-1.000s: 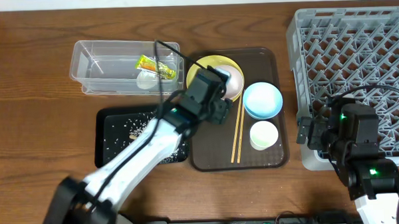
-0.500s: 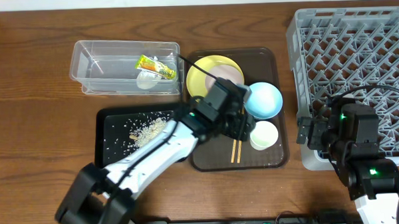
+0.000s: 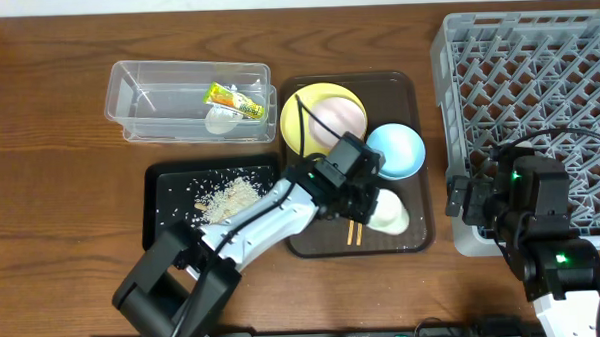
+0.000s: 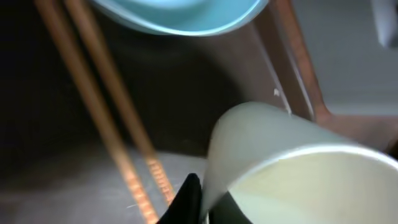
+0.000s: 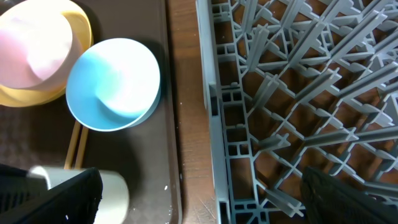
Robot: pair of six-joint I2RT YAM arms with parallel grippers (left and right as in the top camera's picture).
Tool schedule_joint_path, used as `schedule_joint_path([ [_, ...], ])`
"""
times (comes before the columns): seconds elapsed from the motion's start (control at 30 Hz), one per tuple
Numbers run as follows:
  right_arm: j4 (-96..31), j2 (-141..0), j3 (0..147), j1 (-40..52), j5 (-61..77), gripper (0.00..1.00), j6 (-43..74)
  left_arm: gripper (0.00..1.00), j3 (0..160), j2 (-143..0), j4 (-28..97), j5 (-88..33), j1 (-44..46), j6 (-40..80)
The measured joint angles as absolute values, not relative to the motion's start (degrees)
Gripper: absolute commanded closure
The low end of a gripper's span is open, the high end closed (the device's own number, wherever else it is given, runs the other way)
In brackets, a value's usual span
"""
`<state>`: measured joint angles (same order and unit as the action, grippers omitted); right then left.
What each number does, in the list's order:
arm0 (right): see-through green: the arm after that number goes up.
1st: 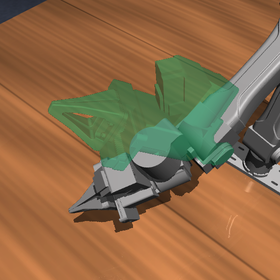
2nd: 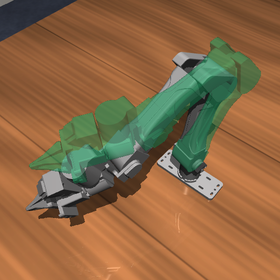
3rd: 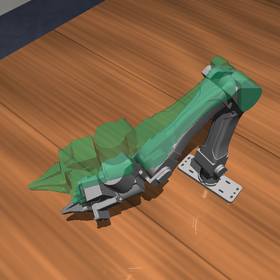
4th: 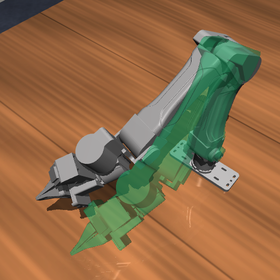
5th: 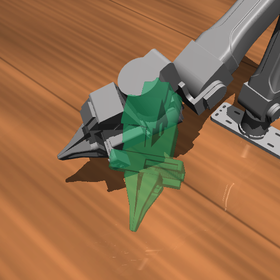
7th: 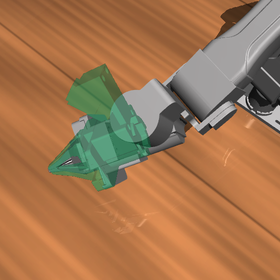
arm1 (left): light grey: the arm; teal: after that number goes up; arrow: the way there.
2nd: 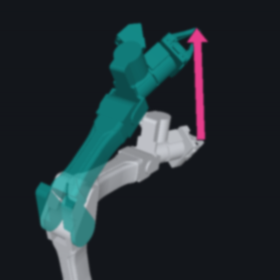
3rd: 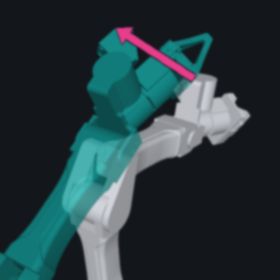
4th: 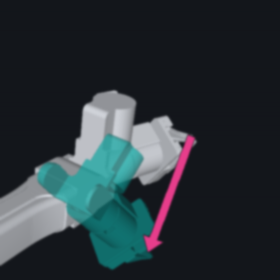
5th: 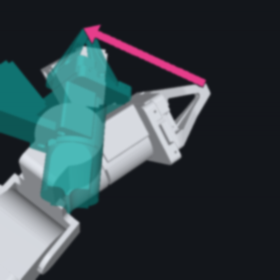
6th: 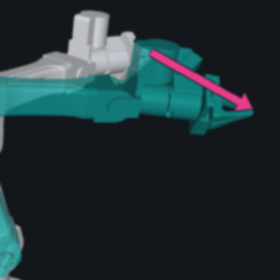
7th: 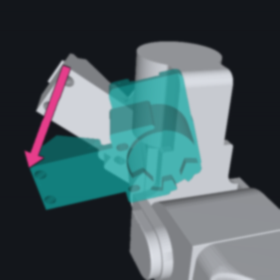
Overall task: Sort waste into correct bins and load items into the dishwasher rack
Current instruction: 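Grasp the cream cup with the left gripper, then hand the cream cup from the left gripper to the right gripper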
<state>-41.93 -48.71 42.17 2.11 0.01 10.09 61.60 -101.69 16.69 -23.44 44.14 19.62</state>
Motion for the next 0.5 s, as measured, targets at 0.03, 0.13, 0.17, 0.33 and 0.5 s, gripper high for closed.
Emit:
schedule_joint_path([
  [0.03,-41.8,-48.7,42.2,2.1,0.0,0.01,10.1,0.94,61.6,-101.6,16.9,-23.6,43.5,19.6],
  [0.13,-40.5,-48.7,42.2,2.1,0.0,0.01,10.1,0.94,61.6,-100.2,17.0,-25.8,40.0,20.0],
  [0.17,-39.8,-48.7,42.2,2.1,0.1,0.01,10.1,0.94,61.6,-99.4,16.6,-27.4,38.5,20.2],
  [0.33,-36.6,-49.8,42.2,2.1,4.8,0.03,10.0,0.94,61.6,-95.0,10.7,-37.4,29.8,22.4],
  [0.5,-34.9,-53.7,42.3,2.1,20.5,0.05,3.8,0.91,61.6,-94.5,1.8,-47.5,20.7,30.4],
])
